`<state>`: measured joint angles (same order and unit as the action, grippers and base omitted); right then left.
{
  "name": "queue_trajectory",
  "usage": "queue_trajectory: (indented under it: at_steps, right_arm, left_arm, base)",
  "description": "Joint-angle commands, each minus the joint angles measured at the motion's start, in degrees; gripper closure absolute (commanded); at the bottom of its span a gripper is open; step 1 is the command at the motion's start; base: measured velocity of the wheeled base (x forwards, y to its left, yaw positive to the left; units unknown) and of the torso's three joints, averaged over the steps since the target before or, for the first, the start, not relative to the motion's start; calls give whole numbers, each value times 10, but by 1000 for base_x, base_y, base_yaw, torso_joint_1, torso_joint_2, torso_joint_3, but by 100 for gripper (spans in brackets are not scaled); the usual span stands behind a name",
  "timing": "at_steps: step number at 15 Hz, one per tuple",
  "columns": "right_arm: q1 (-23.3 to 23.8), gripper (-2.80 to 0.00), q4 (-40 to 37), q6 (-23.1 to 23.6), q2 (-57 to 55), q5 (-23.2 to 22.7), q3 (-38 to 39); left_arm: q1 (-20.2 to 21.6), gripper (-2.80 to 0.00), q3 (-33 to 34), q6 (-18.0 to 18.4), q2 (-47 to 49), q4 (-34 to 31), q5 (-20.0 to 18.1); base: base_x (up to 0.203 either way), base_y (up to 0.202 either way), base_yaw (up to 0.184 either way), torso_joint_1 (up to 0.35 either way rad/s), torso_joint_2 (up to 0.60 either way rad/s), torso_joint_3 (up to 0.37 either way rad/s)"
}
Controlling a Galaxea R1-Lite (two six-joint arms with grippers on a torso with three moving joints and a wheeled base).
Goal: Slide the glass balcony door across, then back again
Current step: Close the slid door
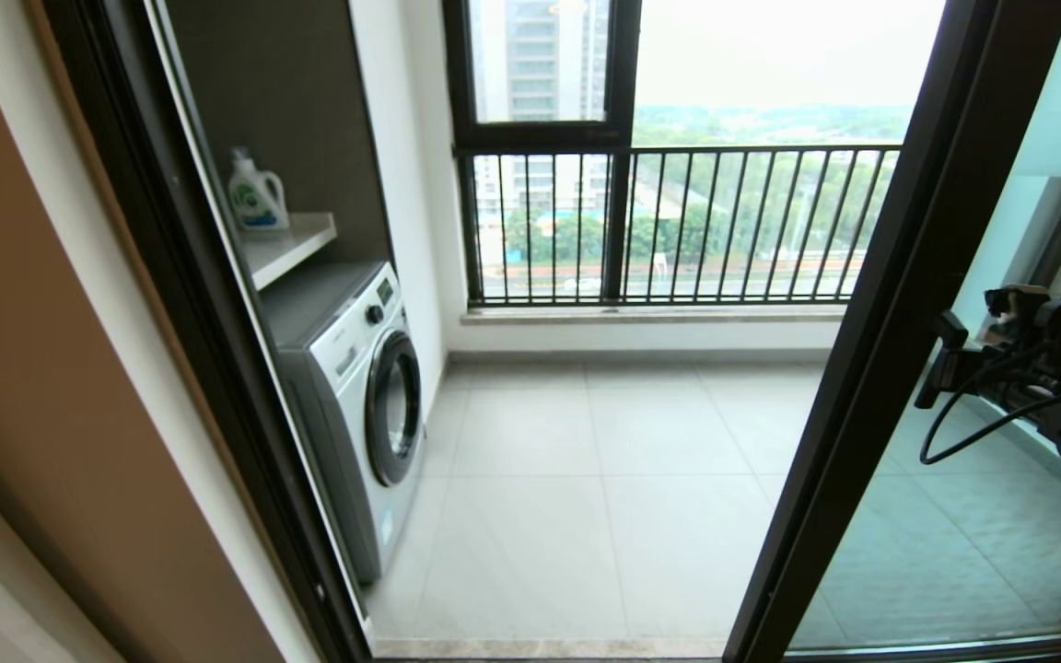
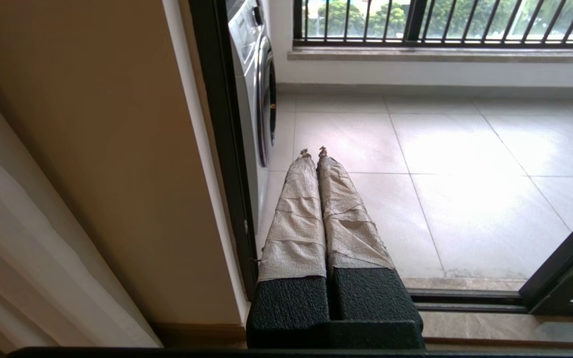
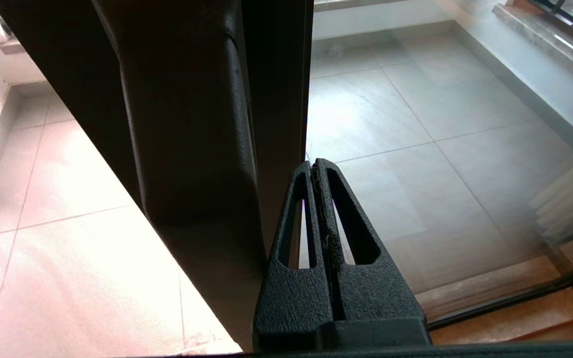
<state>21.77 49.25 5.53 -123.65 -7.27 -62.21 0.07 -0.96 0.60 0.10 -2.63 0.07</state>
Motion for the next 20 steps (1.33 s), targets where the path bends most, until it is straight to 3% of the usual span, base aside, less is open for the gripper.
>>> queue_trajectory:
  at_steps: [1, 5, 20]
  right_arm:
    - [-11, 0, 4, 1, 1, -1, 6]
    - [-39, 0, 33, 1, -1, 22, 21]
    - [-78, 0, 42, 1, 5, 37, 23]
  left_arm:
    - [0, 0, 0, 1, 0, 0, 0]
    - [0, 0, 0, 0, 1, 0, 0]
    - [0, 0, 0, 0, 1, 0, 0]
  base:
    - [0, 0, 0, 0, 0, 0]
    - [0, 0, 0, 0, 0, 0]
    - [0, 0, 0, 0, 0, 0]
